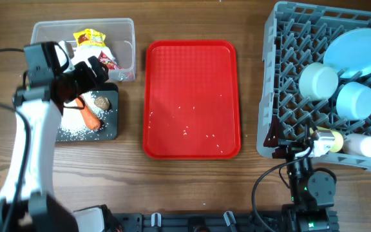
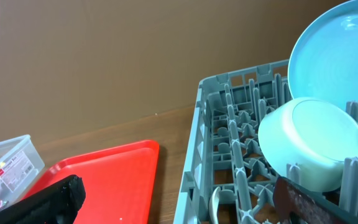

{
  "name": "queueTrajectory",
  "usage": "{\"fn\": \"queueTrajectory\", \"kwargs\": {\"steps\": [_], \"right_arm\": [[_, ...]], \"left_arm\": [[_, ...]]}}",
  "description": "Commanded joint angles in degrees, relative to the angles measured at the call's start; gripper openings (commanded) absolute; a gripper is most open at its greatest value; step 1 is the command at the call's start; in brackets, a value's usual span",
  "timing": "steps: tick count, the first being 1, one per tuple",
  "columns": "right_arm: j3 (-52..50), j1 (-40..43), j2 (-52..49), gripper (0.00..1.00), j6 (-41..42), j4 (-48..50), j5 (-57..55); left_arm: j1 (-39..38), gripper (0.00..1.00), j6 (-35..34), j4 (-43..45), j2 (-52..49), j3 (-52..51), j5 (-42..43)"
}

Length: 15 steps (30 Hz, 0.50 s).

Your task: Sort waste into correct bins and load items into the dishwasher rack

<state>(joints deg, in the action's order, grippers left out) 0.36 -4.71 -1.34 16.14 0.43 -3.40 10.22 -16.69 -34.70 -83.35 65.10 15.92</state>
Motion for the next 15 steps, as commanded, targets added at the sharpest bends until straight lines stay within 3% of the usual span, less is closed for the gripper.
{"fn": "queueTrajectory", "kwargs": {"steps": [1,4,7,11,15], "right_arm": [[0.0,0.2,-0.2,1.00,-1.0,0.3,0.9],[0.0,0.2,-0.2,1.00,-1.0,0.3,1.0],[0.0,0.2,-0.2,1.00,-1.0,0.3,1.0],[0.0,0.2,-0.2,1.00,-1.0,0.2,1.0],[0.0,0.2,-0.2,1.00,-1.0,0.3,0.9]], "left_arm": [[-2.3,1.00,-0.1,13.4,15.6,-13.8,-0.6],[-3.1,1.00,-0.1,26.3,33.7,-33.3,-0.6],[-3.2,1.00,-0.1,30.5,48.3,-44.9,-0.3],[-6.3,1.00,5.2,38.2,61.4,-54.1,-0.4],[-8.9,1.00,13.5,40.2,69.3,-58.6,-0.6]]}}
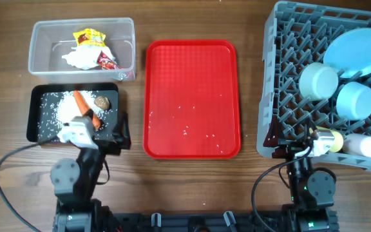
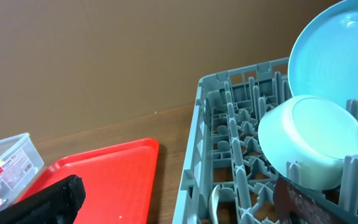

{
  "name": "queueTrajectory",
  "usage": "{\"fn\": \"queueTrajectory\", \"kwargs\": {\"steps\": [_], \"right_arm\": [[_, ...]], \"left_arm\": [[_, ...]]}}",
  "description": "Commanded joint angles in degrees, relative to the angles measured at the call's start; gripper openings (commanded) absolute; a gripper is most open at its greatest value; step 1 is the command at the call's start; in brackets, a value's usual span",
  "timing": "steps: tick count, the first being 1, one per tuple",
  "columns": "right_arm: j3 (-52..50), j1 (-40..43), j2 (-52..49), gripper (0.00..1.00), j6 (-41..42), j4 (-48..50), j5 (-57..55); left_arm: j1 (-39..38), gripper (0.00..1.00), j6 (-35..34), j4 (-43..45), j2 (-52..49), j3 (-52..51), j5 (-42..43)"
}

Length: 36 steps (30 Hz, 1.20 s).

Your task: Sort waste into correct bins and load items into the dishwasher rack

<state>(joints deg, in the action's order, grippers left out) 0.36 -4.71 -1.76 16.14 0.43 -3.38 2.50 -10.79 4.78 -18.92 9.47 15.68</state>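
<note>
The red tray holds only white crumbs. Wrappers lie in the clear bin. A carrot, a brown lump and rice lie in the black tray. My left gripper sits at that tray's front edge, jaws apart, empty. The grey dishwasher rack carries a blue plate, two pale bowls and a bottle. My right gripper stands open at the rack's front left corner.
A spoon stands in the rack near the right gripper. Cables run along the table's front edge by both arm bases. A brown wall rises behind the table in the right wrist view.
My left arm has moved from over the clear bin and black tray, stretched far out, back to the front of the table. The right arm and all objects stayed put.
</note>
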Motion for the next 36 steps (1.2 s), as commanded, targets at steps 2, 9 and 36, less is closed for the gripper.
{"fn": "queueTrajectory", "kwargs": {"steps": [2,9,36], "right_arm": [[0.0,0.2,0.2,1.00,-1.0,0.3,0.9],[0.0,0.2,0.2,1.00,-1.0,0.3,0.9],[0.0,0.2,0.2,1.00,-1.0,0.3,0.9]], "left_arm": [[-1.1,1.00,7.6,0.8,8.7,-5.1,-1.6],[-1.1,1.00,7.6,-1.3,15.6,-9.2,-3.6],[-1.3,1.00,7.4,-8.1,18.5,-9.2,-3.6]]}}
